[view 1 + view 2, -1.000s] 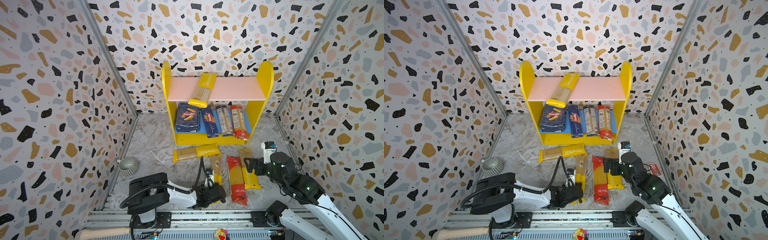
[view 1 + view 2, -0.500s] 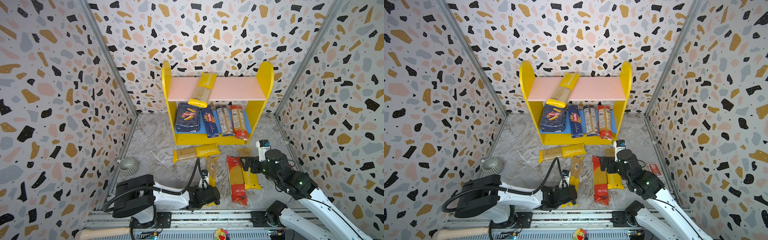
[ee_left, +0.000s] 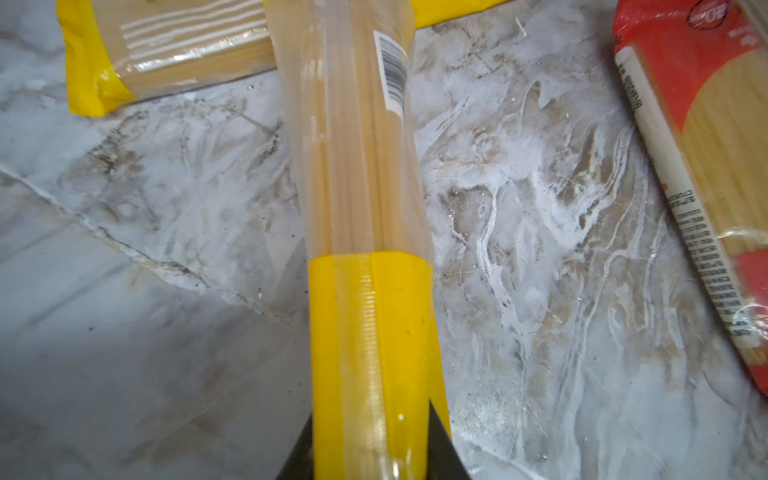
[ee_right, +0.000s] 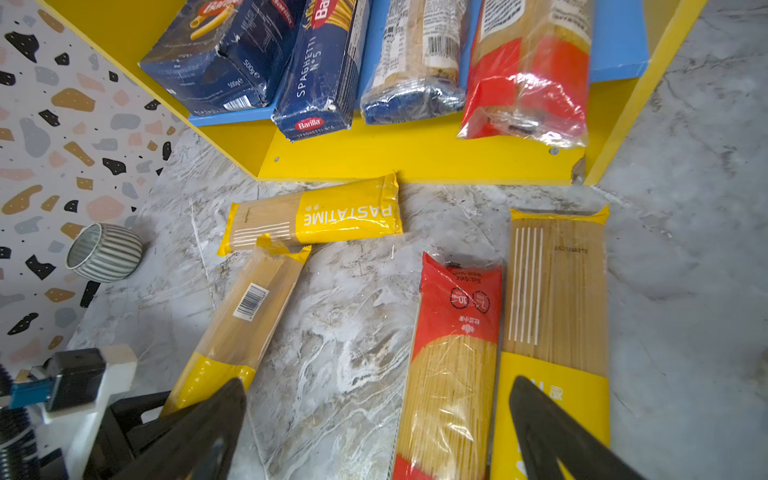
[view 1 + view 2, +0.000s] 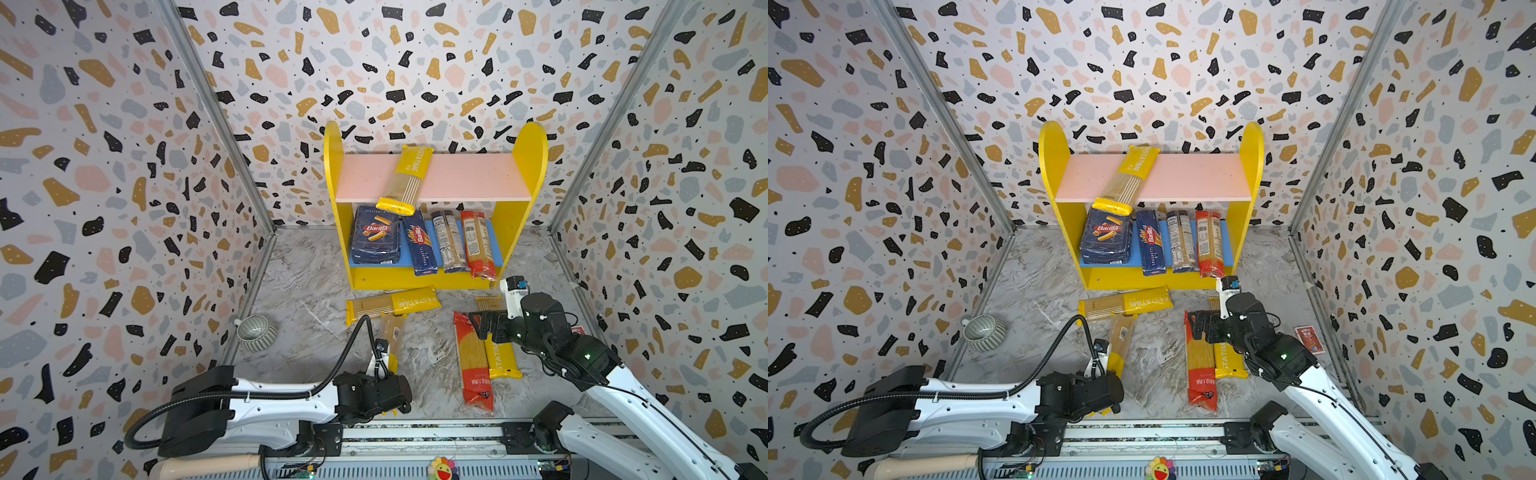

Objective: Place and organize the pasta boxes and bags onto the shelf
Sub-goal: 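Lift the clear spaghetti bag upright with the left gripper toward the shelf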

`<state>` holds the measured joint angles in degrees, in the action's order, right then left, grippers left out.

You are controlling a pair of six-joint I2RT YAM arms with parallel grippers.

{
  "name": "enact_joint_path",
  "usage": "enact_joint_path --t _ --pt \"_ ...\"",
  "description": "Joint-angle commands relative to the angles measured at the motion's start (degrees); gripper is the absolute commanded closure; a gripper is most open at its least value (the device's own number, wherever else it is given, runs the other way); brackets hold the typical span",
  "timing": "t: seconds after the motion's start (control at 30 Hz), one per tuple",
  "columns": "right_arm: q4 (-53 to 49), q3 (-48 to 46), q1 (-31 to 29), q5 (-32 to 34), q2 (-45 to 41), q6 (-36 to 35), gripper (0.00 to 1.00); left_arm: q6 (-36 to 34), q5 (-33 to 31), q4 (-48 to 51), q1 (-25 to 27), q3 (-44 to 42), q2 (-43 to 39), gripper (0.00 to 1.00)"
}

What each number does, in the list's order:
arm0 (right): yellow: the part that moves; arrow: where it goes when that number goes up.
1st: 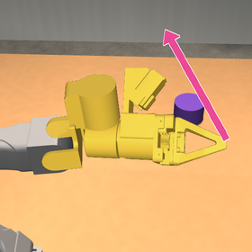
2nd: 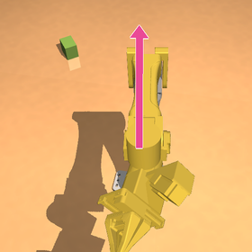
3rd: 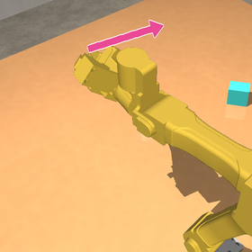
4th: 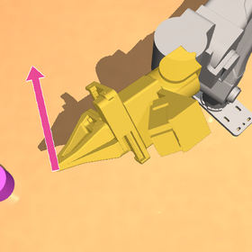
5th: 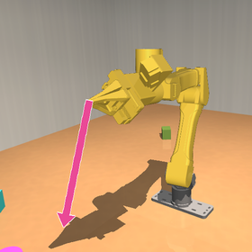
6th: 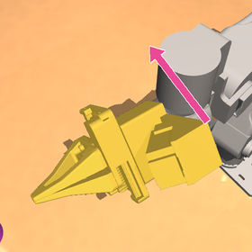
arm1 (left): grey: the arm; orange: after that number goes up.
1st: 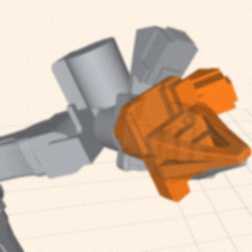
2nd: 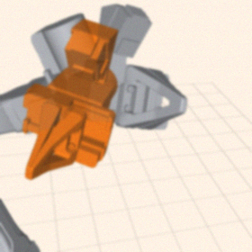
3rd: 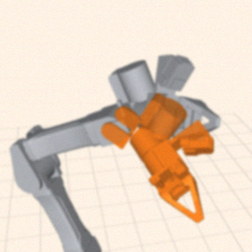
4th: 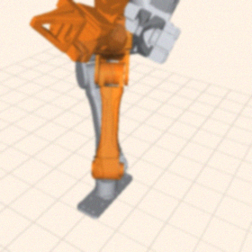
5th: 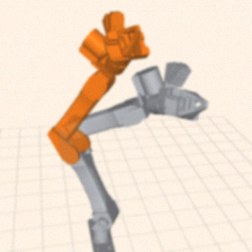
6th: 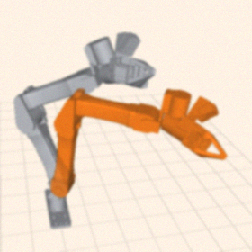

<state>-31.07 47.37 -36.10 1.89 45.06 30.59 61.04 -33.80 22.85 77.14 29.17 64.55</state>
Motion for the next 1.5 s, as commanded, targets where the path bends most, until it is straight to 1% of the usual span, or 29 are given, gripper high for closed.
enact_joint_path --t 0.0,0.37,0.57,1.07,1.47 --pt "2.0 0.2 0.2 -1.8 0.6 0.2 0.01 -1.3 -6.8 2.1 -0.2 2.1 -4.3 1.00" --pt "4.4 1.5 0.6 -3.5 3.9 -0.1 0.01 -2.0 -6.9 13.6 -0.2 5.2 -16.1 1.00" --pt "5.6 1.9 0.7 -5.1 5.2 0.0 0.01 -3.2 -7.1 19.2 -0.2 8.7 -20.1 1.00" --pt "5.0 3.3 0.9 -5.1 5.5 -0.5 0.01 -5.0 -6.3 25.5 -0.2 17.4 -23.2 1.00" --pt "5.3 3.2 1.2 -5.8 5.2 -0.9 0.01 -7.1 -9.8 32.8 -0.2 28.6 -23.8 1.00"
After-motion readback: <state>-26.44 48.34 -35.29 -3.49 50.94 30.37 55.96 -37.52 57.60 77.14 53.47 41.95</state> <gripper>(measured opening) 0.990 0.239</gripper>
